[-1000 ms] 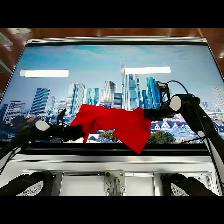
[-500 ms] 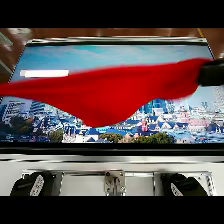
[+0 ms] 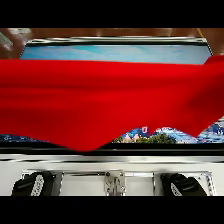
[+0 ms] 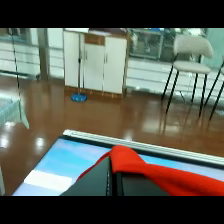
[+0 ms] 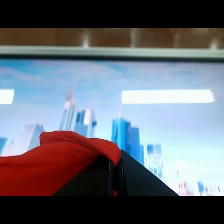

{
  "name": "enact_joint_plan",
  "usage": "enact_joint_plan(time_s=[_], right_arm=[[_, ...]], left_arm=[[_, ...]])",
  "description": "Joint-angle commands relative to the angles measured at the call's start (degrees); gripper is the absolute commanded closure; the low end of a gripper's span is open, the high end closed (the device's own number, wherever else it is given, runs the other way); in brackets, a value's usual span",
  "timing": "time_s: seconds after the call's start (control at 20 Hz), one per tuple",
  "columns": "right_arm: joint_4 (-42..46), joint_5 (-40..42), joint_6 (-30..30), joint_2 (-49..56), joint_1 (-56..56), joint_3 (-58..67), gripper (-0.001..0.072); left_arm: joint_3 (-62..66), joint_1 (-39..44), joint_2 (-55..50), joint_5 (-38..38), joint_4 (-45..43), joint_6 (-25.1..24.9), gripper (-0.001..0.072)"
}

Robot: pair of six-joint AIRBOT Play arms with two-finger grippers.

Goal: Fold the shirts.

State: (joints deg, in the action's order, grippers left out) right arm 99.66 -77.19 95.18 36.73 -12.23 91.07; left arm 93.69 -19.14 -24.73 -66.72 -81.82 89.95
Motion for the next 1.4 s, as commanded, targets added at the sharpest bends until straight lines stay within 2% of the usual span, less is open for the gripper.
enact_joint_plan(time_s=[0.0, 0.1, 0.2, 0.35, 0.5, 0.6, 0.7, 0.75, 0.9, 1.05, 1.1, 1.15, 1.2, 1.35], right_arm=[[-0.63, -16.24, -0.02, 3.58, 0.02, -1.49, 0.0655], [-2.75, -17.2, 0.0, 5.66, 0.02, -7.52, 0.0654], [-5.25, -12.66, 0.81, 7.43, 0.02, -16.59, 0.0654], [-8.94, 2.12, 2.95, 11.67, 0.02, -29.68, 0.0654], [-10.69, 19.63, 3.69, 20.76, 0.04, -35.58, 0.0654], [-10.75, 29.92, 3.96, 28.65, 0.04, -35.45, 0.0654], [-10.71, 38.56, 4.61, 34.14, 0.04, -35.36, 0.0654], [-10.71, 42.56, 5.31, 36.02, 0.04, -35.36, 0.0654], [-10.73, 52.26, 8.63, 39.52, 0.04, -35.36, 0.0654], [-10.84, 54.23, 11.37, 40.24, 0.04, -35.36, 0.0654], [-11.45, 53.09, 11.47, 40.06, 0.04, -35.36, 0.0654], [-11.91, 51.1, 11.45, 39.69, 0.04, -35.36, 0.0654], [-11.96, 48.78, 11.43, 39.15, 0.04, -35.36, 0.0654], [-11.02, 42.21, 11.04, 37.83, 0.04, -35.36, 0.0654]], left_arm=[[-3.21, -0.15, -1.44, -2.58, -0.2, 0.11, 0.067], [-10.1, -0.13, -2.38, -2.93, 0.46, 0.09, 0.0669], [-19.32, -0.13, -3.45, -2.84, 2.25, 0.11, 0.0669], [-34.32, -0.13, -6.95, -0.94, 9.94, 0.09, 0.0669], [-47.21, -0.13, -13.86, 10.58, 20.98, -0.33, 0.0669], [-49.94, -0.11, -20.41, 17.4, 26.45, -3.63, 0.0669], [-49.27, 0.72, -27.47, 19.93, 31.39, -10.25, 0.0669], [-48.89, 1.64, -30.47, 21.31, 32.72, -11.98, 0.0668], [-48.39, 5.53, -37.94, 25.38, 33.29, -11.89, 0.0669], [-48.35, 9.01, -43.78, 20.26, 33.42, -10.82, 0.0658], [-48.3, 8.92, -44.46, 17.79, 33.42, -8.76, 0.048], [-48.09, 7.87, -44.33, 14.69, 33.27, -7.08, 0.0134], [-47.01, 5.9, -44.04, 10.27, 31.87, -5.64, 0.0027], [-40.92, -2.86, -42.71, -8.76, 21.73, -3.74, 0.0039]])
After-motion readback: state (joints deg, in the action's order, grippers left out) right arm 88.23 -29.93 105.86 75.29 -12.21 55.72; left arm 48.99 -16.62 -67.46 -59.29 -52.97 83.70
